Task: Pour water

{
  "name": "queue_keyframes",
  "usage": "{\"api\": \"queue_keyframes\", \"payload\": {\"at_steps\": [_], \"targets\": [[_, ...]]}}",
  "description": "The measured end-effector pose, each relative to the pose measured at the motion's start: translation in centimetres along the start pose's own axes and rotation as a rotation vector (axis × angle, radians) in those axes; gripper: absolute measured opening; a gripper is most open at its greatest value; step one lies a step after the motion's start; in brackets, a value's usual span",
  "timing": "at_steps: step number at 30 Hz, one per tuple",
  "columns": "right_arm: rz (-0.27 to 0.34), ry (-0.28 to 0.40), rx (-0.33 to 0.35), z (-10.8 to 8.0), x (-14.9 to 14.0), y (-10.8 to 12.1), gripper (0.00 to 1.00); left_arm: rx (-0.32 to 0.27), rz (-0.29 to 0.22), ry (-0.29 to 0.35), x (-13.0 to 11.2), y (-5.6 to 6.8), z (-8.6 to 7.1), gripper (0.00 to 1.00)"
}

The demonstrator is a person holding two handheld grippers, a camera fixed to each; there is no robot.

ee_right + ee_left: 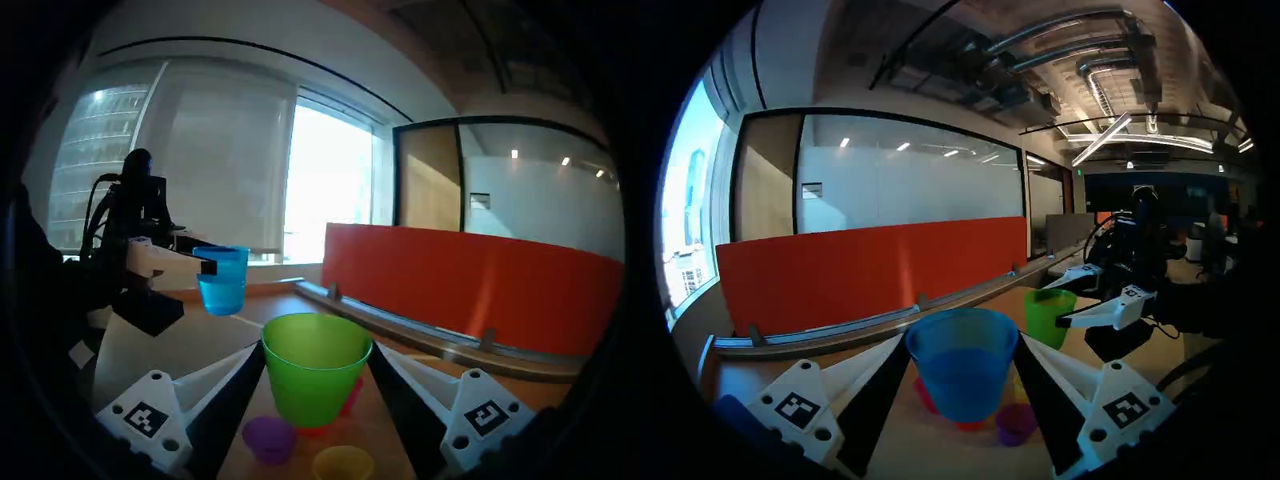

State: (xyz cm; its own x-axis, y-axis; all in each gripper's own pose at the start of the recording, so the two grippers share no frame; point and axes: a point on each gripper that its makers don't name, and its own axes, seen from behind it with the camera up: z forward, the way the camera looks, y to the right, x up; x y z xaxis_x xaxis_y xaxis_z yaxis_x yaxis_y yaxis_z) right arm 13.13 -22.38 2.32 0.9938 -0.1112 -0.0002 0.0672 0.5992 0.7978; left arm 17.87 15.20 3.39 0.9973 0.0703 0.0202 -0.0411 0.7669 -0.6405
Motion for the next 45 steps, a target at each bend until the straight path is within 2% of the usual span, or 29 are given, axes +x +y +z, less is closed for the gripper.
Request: {"api": "queue_keyframes", "payload": {"at_steps": [9, 29, 45], "targets": [[0.010, 0.000, 0.009, 0.0, -0.3, -0.4, 0.94, -0.006, 0.004, 0.000, 0.1, 0.2, 0.1, 0.87], [0.012, -0.018, 0.067, 0.6, -2.2, -3.3, 0.94, -0.002, 0.051, 0.007, 0.4, 0.2, -0.1, 0.87], [0.026, -0.032, 0.120, 1.0, -3.7, -5.7, 0.94, 0.011, 0.145, 0.008, 0.8, 0.5, -0.4, 0.87]]}}
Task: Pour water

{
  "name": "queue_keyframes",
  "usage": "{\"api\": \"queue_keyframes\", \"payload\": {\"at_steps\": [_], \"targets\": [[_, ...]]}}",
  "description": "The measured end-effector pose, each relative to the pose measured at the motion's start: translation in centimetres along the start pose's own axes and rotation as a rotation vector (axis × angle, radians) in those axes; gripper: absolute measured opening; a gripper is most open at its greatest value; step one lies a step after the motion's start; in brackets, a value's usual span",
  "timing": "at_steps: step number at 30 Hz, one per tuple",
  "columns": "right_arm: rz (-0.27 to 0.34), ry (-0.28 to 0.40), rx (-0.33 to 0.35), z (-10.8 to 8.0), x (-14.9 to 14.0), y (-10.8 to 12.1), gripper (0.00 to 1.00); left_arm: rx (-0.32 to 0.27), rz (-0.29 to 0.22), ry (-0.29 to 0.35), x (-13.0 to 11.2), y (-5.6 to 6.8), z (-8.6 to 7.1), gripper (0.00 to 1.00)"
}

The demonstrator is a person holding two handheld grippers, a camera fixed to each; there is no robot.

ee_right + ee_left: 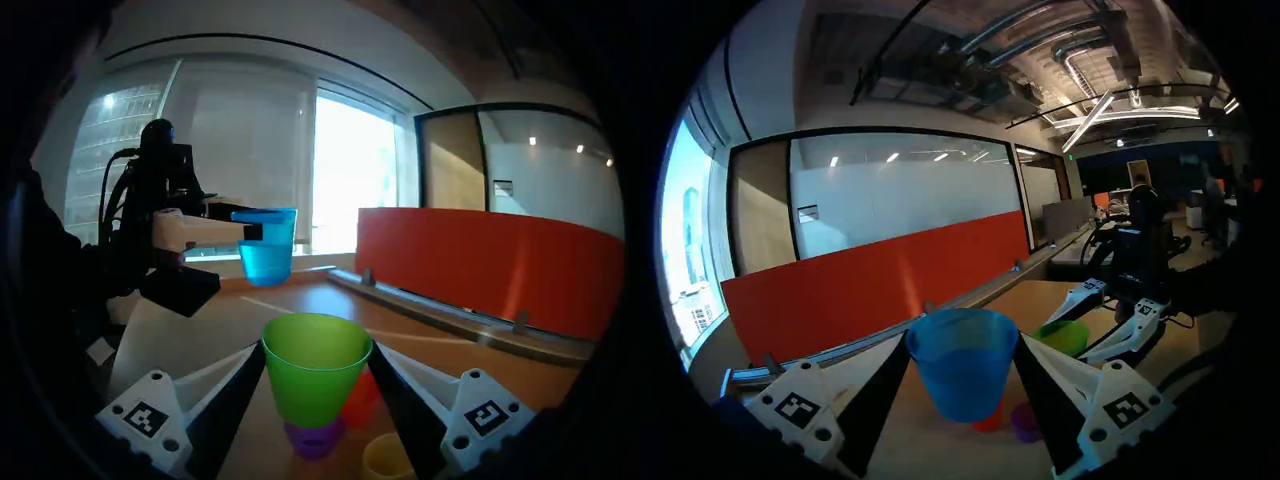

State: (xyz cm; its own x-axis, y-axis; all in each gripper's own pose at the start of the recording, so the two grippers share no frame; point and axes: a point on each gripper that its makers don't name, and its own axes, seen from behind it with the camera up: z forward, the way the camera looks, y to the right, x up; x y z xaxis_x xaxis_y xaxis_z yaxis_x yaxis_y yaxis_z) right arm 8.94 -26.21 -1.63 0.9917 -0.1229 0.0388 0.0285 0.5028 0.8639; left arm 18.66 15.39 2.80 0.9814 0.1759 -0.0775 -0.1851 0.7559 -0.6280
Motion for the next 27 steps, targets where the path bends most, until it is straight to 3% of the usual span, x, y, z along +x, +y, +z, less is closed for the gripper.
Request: {"api": "queue_keyframes", "payload": {"at_steps": [16, 27], "targets": [[0.003, -0.007, 0.035, 0.6, -1.0, -1.4, 0.94, 0.025, 0.084, 0.006, 0.7, -0.4, -0.2, 0.87], [-0.001, -0.015, 0.064, 1.0, -1.5, -2.9, 0.94, 0.033, 0.101, 0.011, 0.9, -0.1, -0.4, 0.87]]}}
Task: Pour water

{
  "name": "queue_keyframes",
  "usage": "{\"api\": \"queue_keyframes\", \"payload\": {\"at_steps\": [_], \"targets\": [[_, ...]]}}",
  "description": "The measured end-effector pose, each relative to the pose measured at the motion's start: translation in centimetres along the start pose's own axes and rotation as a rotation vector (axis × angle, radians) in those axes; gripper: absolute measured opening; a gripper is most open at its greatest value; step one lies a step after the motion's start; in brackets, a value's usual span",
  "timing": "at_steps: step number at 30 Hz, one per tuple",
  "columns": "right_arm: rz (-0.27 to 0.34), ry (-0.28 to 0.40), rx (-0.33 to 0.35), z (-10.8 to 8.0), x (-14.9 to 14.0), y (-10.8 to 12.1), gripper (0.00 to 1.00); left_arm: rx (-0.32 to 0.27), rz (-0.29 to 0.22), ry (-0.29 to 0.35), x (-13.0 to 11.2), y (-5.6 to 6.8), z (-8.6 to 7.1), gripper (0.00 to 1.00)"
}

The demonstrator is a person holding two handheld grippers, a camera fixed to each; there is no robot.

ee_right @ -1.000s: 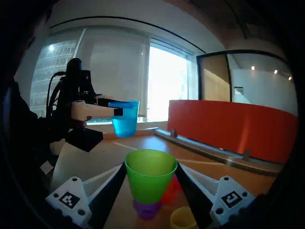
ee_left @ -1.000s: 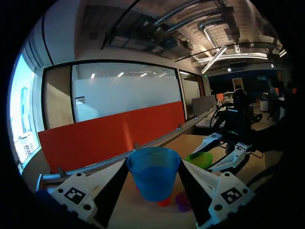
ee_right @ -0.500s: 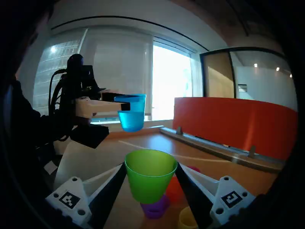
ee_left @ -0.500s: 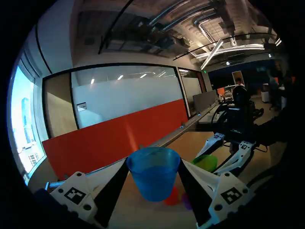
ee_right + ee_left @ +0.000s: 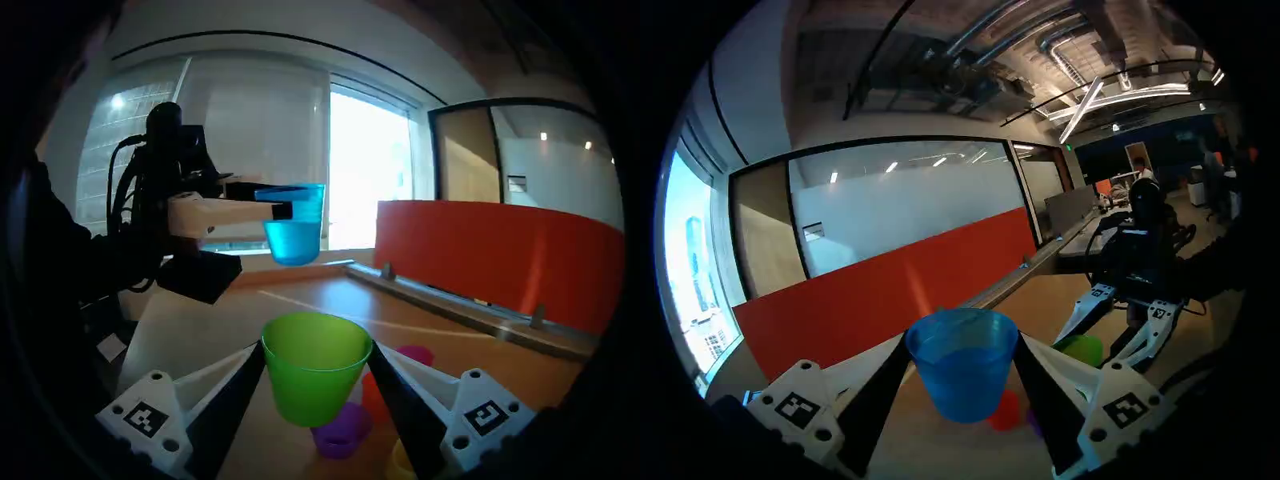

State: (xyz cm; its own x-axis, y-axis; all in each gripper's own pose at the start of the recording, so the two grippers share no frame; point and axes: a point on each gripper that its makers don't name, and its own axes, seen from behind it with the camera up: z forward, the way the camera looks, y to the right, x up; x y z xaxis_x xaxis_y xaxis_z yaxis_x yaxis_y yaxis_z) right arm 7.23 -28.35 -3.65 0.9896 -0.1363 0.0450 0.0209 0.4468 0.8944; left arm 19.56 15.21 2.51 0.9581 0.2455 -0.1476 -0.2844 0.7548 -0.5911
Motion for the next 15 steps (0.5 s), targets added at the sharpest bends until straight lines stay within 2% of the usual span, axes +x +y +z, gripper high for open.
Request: {"api": "queue_keyframes", "payload": {"at_steps": [15], "targets": [[-0.008, -0.011, 0.052, 0.8, -0.5, -2.3, 0.94, 0.001, 0.009, 0.005, 0.4, 0.2, -0.3, 0.87]]}}
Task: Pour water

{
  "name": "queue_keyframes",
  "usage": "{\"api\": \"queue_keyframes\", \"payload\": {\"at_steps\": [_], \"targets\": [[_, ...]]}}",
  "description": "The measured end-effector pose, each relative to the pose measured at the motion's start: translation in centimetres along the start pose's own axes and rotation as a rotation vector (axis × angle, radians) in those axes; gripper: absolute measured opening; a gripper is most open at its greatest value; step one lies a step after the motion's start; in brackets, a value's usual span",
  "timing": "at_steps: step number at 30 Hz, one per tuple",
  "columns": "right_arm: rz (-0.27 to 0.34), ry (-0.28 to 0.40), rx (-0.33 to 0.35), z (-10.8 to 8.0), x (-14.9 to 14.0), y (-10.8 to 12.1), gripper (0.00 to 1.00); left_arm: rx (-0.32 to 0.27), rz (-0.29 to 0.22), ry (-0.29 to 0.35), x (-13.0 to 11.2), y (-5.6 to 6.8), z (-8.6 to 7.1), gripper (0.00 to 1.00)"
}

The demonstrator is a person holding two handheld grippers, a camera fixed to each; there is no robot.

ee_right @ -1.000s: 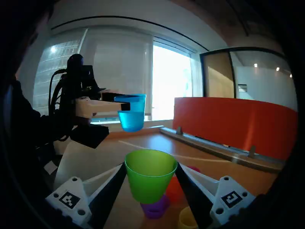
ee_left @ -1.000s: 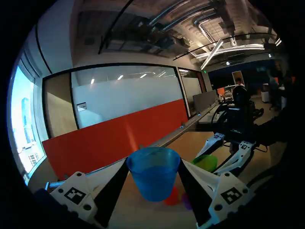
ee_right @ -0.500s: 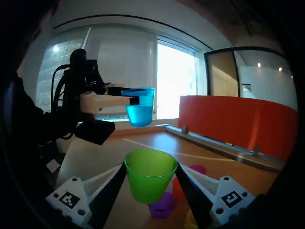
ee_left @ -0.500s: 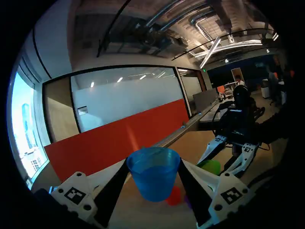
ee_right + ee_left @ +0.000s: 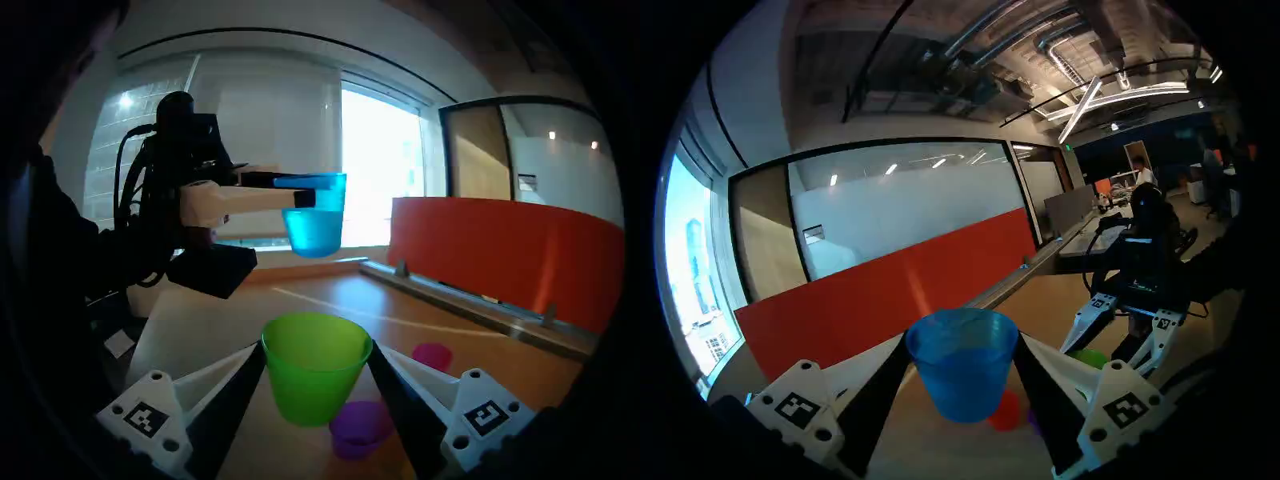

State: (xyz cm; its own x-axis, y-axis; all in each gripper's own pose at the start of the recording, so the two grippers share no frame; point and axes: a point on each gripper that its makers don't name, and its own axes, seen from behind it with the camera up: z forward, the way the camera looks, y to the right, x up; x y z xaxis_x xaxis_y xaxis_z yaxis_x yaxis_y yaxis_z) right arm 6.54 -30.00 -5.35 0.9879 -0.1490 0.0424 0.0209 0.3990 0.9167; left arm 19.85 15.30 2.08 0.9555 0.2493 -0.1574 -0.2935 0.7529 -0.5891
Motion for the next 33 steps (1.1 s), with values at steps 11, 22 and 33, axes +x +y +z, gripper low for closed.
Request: {"api": "queue_keyframes", "payload": {"at_steps": [11, 22, 33], "targets": [[-0.020, -0.004, 0.026, 0.4, -0.2, -1.0, 0.94, 0.006, 0.012, 0.000, 0.0, -0.1, -0.3, 0.87], [-0.042, -0.007, 0.050, 0.7, -0.1, -1.9, 0.94, 0.006, 0.019, -0.001, -0.1, -0.1, -0.3, 0.87], [-0.052, -0.012, 0.061, 0.9, -0.2, -2.1, 0.94, 0.009, 0.040, 0.003, 0.1, -0.1, -0.5, 0.87]]}}
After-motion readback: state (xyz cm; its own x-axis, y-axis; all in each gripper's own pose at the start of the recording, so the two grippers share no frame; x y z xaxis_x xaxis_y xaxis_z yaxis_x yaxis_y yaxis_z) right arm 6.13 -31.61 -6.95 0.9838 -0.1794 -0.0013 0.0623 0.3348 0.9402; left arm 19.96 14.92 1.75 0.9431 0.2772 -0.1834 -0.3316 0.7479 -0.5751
